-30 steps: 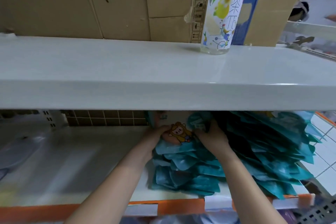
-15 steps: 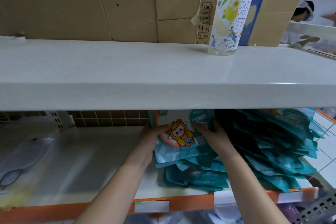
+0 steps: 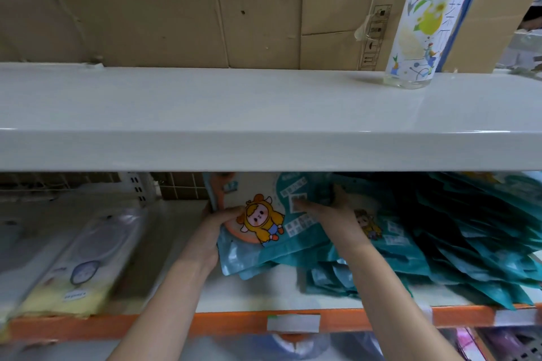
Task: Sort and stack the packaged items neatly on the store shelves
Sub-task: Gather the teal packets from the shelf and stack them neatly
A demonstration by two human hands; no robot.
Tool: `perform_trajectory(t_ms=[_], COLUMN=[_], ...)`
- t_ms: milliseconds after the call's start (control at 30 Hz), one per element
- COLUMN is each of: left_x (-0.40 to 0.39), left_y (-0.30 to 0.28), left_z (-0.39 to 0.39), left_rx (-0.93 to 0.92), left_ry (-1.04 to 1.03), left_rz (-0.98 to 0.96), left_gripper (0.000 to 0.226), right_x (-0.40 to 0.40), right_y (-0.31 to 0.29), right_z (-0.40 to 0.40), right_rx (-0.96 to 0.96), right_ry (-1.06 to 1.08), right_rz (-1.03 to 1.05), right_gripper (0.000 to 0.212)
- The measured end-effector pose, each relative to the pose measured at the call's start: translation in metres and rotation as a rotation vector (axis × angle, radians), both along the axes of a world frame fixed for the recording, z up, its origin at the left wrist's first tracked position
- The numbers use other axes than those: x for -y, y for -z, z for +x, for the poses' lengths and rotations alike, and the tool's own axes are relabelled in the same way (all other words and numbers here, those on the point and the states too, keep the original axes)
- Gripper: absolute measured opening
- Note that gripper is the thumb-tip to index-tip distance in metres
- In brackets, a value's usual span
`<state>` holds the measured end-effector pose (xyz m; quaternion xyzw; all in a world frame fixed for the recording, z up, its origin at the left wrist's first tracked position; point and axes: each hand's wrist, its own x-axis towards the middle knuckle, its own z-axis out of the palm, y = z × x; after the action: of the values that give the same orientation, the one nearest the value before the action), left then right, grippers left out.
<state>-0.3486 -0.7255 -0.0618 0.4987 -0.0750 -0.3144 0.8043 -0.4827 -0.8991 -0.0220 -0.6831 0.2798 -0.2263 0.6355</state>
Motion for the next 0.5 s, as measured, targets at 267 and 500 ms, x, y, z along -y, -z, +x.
perform_trajectory(t_ms=[267,500], left_x=[-0.009,0.031], left_y=[0.001,-0.029], left_z=[0.004,-0.014], left_rx=[0.004,0.102], left_ry=[0.061,0.210], left_rz=[-0.035,-0.045], left_gripper=[0.059,0.047], right_x=[-0.020,0.013], right_y=[0.004,-0.009], right_z=[0.005,-0.026], right_rx=[0.089,0.147], right_ry=[-0.016,0.111], right_rz=[0.110,0.062], right_gripper=[0.074,0.065])
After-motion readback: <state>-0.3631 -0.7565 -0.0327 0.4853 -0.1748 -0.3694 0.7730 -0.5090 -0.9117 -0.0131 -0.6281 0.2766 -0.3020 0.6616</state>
